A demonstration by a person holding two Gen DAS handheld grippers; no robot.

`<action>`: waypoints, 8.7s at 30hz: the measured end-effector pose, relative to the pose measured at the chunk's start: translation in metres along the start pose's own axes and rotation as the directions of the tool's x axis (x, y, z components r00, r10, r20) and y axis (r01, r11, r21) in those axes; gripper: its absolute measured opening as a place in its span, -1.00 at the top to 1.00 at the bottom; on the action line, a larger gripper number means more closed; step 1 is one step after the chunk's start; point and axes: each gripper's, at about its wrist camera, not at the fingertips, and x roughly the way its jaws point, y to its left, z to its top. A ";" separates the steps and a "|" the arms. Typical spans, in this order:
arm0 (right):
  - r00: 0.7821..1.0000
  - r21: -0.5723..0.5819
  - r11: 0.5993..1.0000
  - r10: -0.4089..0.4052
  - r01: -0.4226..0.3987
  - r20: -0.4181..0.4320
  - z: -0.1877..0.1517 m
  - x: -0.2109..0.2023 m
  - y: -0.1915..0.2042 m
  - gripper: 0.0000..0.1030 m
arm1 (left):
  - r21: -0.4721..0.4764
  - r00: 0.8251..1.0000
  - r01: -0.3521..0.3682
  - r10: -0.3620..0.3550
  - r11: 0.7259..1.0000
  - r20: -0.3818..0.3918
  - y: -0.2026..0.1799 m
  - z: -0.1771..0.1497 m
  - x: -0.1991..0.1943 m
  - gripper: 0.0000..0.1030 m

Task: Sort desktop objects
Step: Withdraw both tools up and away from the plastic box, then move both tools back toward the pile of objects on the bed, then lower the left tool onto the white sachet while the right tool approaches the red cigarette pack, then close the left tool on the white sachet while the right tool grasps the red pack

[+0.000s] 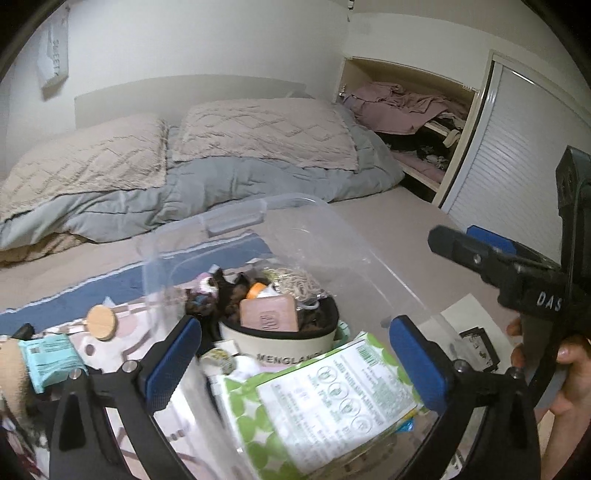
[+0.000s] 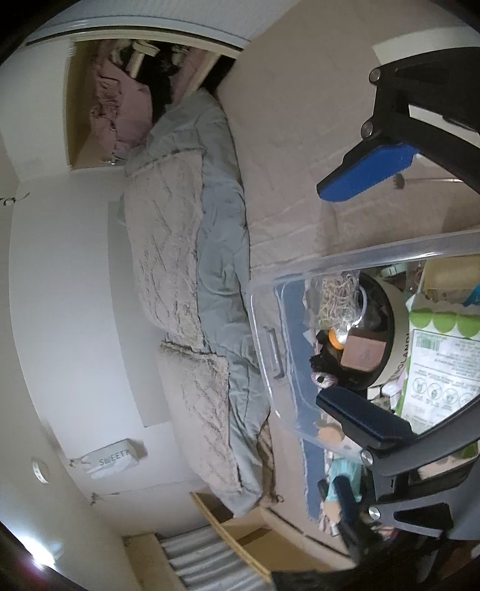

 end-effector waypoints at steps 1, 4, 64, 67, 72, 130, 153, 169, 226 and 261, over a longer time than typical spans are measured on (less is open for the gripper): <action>1.000 -0.013 1.000 0.001 -0.001 -0.001 -0.002 -0.001 0.003 -1.00 | 0.003 1.000 -0.008 0.008 1.000 0.004 0.001 -0.001 -0.003 -0.99; 1.000 -0.040 0.999 -0.024 0.024 -0.001 -0.005 -0.005 0.011 -1.00 | 0.000 1.000 -0.021 0.021 1.000 0.018 0.007 -0.003 -0.014 -0.99; 0.986 -0.070 0.997 -0.032 0.044 0.165 -0.094 -0.093 0.065 -1.00 | -0.018 0.982 -0.101 0.102 0.995 0.161 0.079 -0.091 -0.136 -0.99; 0.987 -0.076 0.996 -0.028 0.041 0.159 -0.094 -0.090 0.065 -1.00 | -0.025 0.980 -0.110 0.112 0.994 0.164 0.085 -0.094 -0.138 -0.99; 0.989 -0.078 0.997 -0.009 0.021 0.147 -0.093 -0.082 0.071 -1.00 | -0.050 0.972 -0.145 0.152 0.988 0.178 0.099 -0.098 -0.145 -0.99; 0.934 -0.284 0.896 0.356 -0.342 -0.003 -0.113 -0.031 0.298 -1.00 | -0.447 0.777 -0.498 0.611 0.743 0.150 0.335 -0.227 -0.303 -0.99; 0.912 -0.477 0.779 0.372 -0.407 -0.172 -0.162 -0.008 0.425 -1.00 | -0.492 0.729 -0.608 0.684 0.623 -0.035 0.406 -0.274 -0.284 -0.99; 0.857 -0.465 0.722 0.402 -0.513 -0.322 -0.199 0.078 0.533 -1.00 | -0.544 0.712 -0.640 0.685 0.542 -0.154 0.488 -0.320 -0.271 -0.99; 0.701 -0.500 0.494 0.436 -0.711 -0.565 -0.314 0.124 0.617 -0.26 | -0.242 0.706 -0.706 0.635 0.665 -0.314 0.551 -0.361 -0.165 -0.66; 0.672 -0.411 0.686 0.154 -0.600 -0.724 -0.285 0.054 0.344 -0.13 | -0.095 0.908 -0.309 0.263 0.946 -0.326 0.377 -0.376 -0.147 -0.12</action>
